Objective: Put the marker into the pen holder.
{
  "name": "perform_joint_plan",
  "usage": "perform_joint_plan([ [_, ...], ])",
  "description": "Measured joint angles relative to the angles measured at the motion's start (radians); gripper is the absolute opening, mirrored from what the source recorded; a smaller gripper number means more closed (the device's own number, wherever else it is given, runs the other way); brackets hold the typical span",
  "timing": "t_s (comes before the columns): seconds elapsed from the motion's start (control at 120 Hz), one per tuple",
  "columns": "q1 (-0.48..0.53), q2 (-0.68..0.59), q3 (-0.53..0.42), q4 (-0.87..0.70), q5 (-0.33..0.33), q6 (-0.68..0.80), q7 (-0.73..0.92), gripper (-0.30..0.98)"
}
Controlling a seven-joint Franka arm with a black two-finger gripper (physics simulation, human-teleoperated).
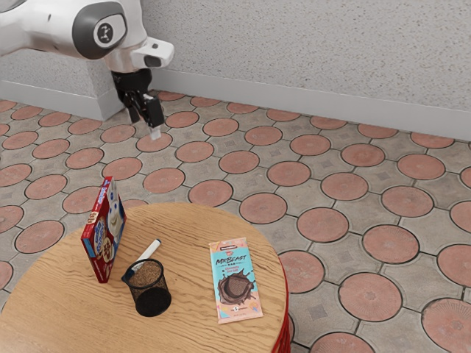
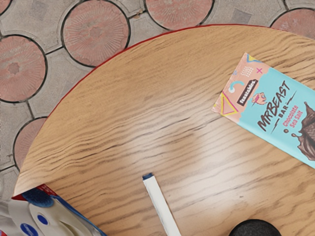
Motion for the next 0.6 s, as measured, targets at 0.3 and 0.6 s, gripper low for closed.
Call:
perform_joint_plan([
  [0.3,-0.024,-0.141,0.040,-0.306,0.000,0.085,0.029,0.69],
  [0.6,0.072,-0.061,0.079,-0.440,0.057,0.302,-0.043,0.69],
])
